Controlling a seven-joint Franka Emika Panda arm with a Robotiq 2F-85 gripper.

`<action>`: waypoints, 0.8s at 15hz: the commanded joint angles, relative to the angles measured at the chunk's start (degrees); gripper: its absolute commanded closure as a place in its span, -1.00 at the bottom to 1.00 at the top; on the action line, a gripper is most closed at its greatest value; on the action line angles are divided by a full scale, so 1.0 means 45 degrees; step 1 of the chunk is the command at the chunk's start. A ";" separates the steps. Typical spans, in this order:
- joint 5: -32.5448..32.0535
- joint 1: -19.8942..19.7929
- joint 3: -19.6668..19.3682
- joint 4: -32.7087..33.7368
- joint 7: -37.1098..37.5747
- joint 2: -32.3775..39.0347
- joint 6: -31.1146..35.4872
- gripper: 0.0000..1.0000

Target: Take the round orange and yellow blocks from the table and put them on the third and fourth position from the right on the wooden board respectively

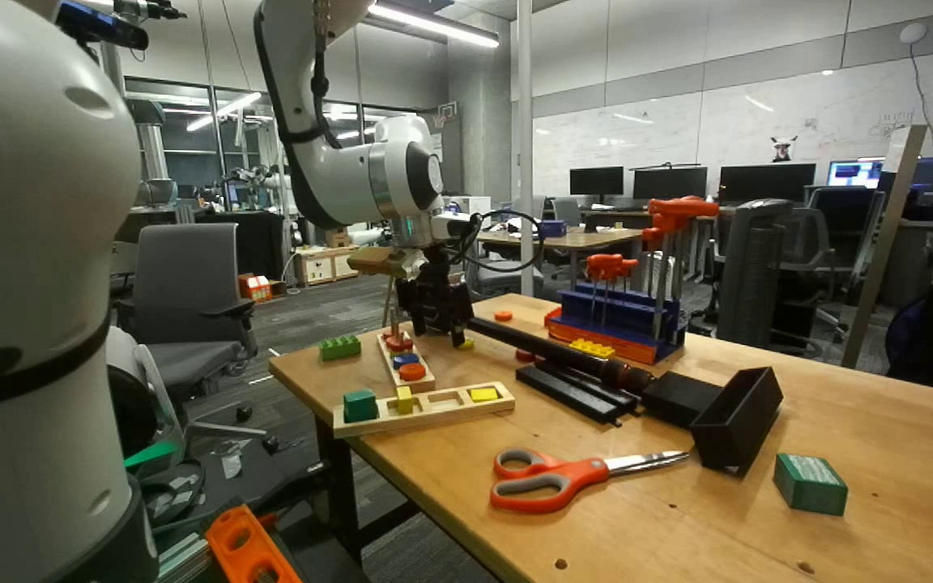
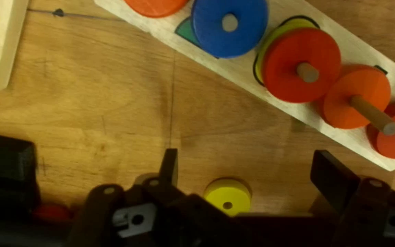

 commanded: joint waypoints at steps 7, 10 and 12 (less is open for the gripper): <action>0.0121 -0.0163 -0.0082 -0.0088 -0.0223 0.0217 0.1382 -1.00; 0.0165 -0.0236 -0.0040 -0.0047 -0.0440 0.0501 0.1674 -1.00; 0.0072 -0.0212 -0.0105 0.0067 -0.0477 0.0698 0.1756 -1.00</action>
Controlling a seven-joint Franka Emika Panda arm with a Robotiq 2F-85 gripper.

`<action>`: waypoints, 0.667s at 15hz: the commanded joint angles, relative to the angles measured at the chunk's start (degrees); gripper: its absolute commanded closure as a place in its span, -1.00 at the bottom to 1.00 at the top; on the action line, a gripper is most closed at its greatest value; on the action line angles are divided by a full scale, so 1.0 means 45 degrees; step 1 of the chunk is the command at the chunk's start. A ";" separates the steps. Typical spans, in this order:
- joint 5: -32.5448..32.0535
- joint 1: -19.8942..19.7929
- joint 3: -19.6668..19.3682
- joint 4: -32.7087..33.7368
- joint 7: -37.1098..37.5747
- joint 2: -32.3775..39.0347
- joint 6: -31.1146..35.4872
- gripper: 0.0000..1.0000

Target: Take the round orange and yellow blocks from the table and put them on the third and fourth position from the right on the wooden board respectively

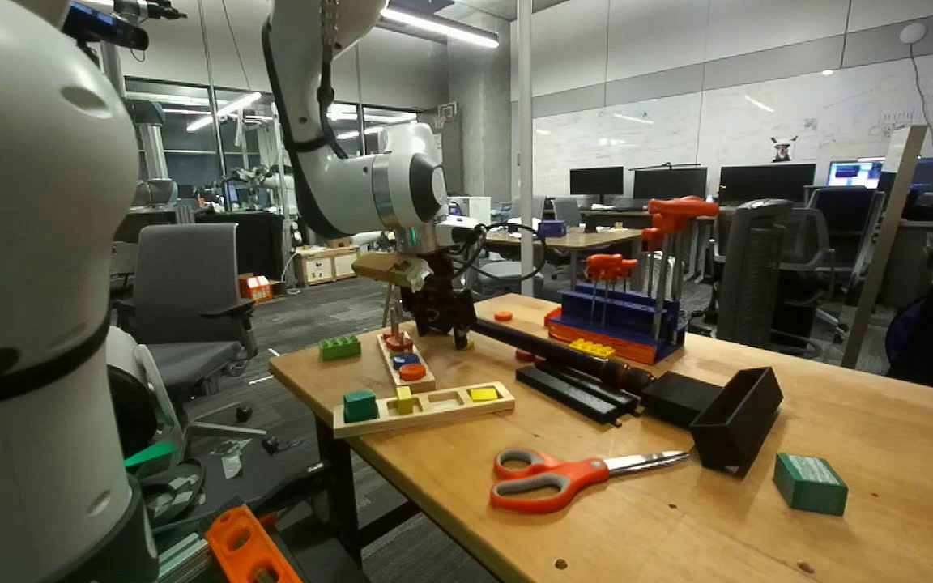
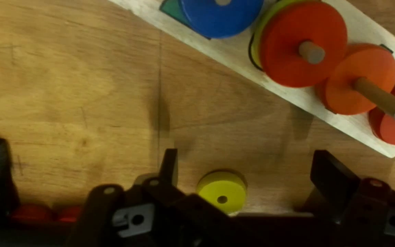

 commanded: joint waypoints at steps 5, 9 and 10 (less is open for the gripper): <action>-0.0196 -0.0095 -0.0163 0.0386 -0.0340 0.0570 0.0517 -1.00; -0.0203 -0.0112 -0.0255 0.0594 -0.0426 0.0679 0.0524 -1.00; -0.0192 -0.0122 -0.0273 0.0639 -0.0458 0.0707 0.0530 -1.00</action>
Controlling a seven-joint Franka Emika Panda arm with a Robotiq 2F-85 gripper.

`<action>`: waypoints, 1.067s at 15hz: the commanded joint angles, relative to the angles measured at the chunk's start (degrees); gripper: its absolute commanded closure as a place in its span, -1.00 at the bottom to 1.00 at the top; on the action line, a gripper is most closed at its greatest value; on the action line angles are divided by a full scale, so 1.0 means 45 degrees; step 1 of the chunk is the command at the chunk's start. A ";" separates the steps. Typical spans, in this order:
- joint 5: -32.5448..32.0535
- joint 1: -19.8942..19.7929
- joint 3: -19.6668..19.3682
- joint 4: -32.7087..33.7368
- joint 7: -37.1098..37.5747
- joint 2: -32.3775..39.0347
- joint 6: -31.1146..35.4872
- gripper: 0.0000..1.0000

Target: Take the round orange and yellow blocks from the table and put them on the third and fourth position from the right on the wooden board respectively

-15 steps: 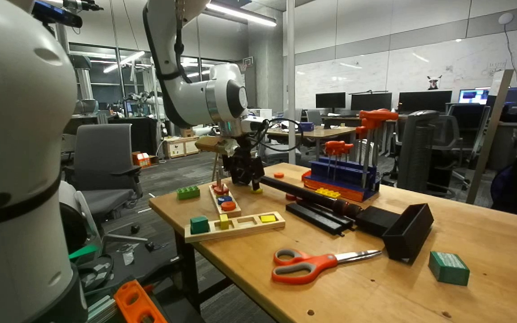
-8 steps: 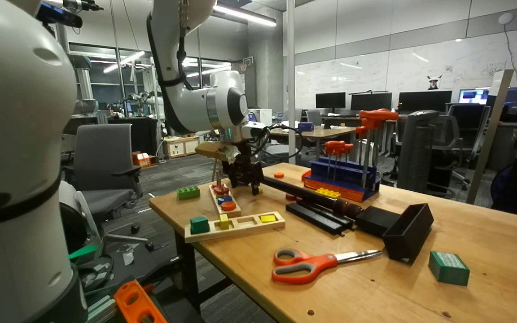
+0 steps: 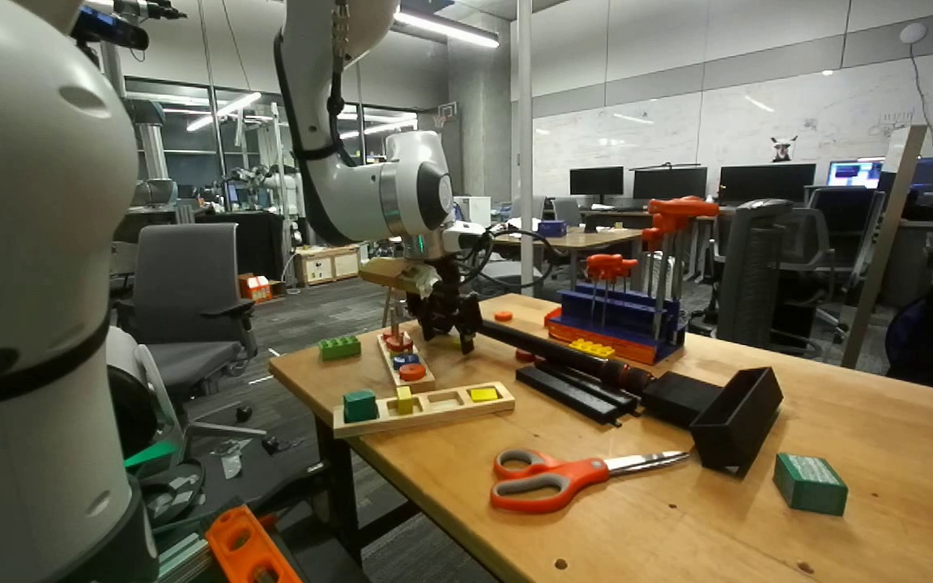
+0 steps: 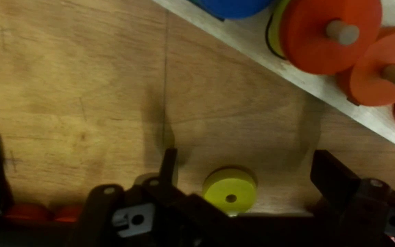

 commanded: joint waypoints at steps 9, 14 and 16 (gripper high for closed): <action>0.0006 -0.0399 -0.0054 0.0693 -0.0721 0.0690 0.0414 -1.00; -0.0003 -0.0472 -0.0044 0.0884 -0.0834 0.0855 0.0450 -1.00; -0.0002 -0.0482 -0.0043 0.0927 -0.0865 0.0893 0.0457 -1.00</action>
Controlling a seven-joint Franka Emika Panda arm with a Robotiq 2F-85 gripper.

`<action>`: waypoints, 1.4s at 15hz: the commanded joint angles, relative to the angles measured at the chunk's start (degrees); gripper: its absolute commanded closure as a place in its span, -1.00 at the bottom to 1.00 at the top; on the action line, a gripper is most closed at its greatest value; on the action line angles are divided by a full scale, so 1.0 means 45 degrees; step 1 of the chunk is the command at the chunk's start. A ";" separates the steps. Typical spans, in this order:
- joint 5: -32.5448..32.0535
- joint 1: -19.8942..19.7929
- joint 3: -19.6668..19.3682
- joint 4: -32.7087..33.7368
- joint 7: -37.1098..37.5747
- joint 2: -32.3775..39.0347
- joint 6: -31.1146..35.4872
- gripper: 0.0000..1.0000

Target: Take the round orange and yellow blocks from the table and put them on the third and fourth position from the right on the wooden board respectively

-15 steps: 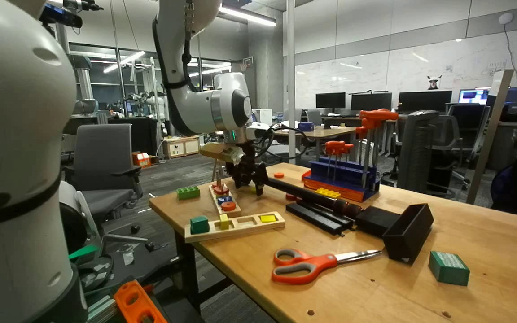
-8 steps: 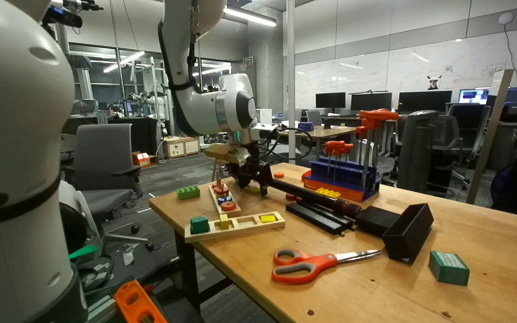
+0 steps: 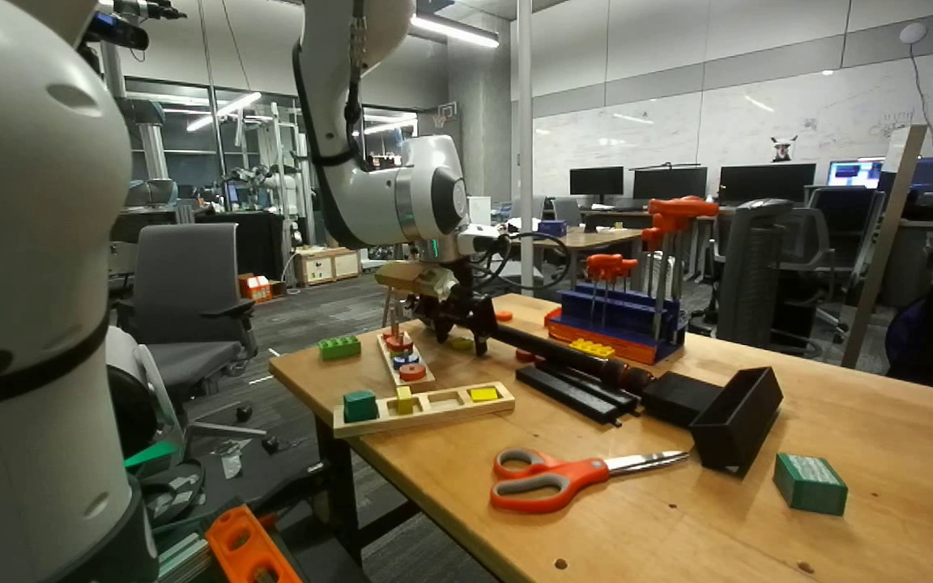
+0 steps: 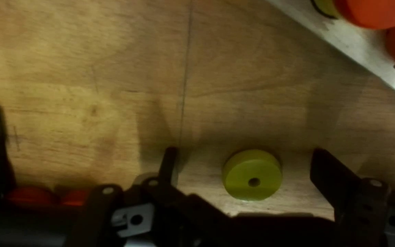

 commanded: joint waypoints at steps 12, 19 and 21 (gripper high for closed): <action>0.0009 -0.0175 0.0054 0.0584 -0.0536 0.0435 0.0309 0.13; -0.0015 -0.0034 -0.0009 0.0706 -0.0365 0.0349 -0.0061 0.55; -0.0158 0.0195 -0.0173 0.0846 -0.0068 0.0257 -0.0486 0.55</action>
